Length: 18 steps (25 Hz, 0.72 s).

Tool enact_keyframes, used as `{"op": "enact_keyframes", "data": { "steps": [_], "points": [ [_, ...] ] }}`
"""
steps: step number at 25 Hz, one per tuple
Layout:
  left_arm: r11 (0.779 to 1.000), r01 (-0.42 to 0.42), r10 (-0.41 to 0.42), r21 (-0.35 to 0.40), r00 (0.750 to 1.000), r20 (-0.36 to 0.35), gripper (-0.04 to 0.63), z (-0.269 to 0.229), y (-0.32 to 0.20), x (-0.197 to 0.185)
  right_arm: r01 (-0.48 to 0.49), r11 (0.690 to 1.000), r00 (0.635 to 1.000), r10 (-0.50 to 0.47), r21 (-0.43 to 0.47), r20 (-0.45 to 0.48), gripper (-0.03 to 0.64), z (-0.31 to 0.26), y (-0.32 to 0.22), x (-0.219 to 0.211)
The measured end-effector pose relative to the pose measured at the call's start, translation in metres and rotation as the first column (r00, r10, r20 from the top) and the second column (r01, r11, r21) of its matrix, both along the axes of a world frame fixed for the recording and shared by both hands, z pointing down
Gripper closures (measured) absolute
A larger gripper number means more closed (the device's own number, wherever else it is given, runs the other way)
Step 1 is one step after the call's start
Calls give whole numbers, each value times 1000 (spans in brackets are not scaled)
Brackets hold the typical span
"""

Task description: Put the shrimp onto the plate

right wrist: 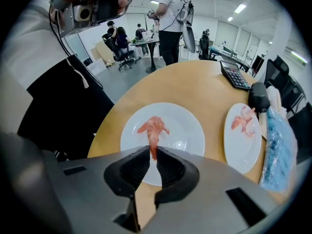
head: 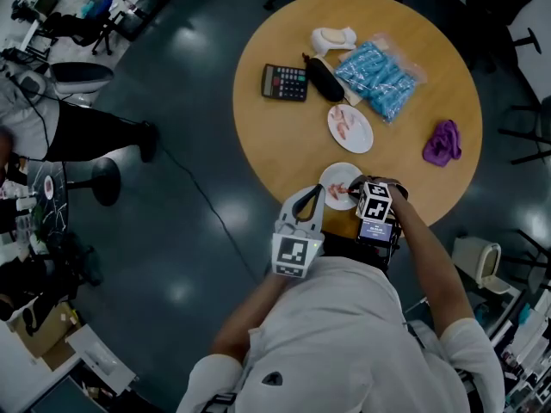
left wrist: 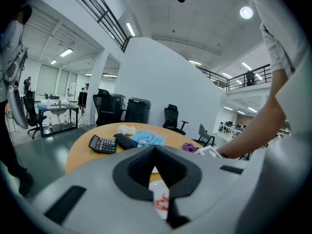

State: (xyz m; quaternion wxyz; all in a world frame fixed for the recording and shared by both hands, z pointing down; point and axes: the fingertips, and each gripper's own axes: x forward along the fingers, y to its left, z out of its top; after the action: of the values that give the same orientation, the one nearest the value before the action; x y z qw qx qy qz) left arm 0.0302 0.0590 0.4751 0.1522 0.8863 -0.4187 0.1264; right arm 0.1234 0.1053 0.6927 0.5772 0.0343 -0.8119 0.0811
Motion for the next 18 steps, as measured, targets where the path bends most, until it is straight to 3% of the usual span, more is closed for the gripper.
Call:
{"op": "enact_keyframes", "data": {
  "steps": [13, 16, 18],
  "points": [
    [1000, 7, -7, 6, 1000, -17, 588, -2, -5, -3, -30, 999, 998, 32, 44, -53, 563, -8, -17, 13],
    [1000, 7, -7, 5, 1000, -21, 588, -2, -8, -5, -179, 982, 984, 178, 60, 21, 563, -20, -47, 17],
    [1000, 10, -10, 5, 1000, -21, 588, -1, -13, -7, -343, 938, 937, 338, 50, 84, 563, -27, -82, 20]
  ]
}}
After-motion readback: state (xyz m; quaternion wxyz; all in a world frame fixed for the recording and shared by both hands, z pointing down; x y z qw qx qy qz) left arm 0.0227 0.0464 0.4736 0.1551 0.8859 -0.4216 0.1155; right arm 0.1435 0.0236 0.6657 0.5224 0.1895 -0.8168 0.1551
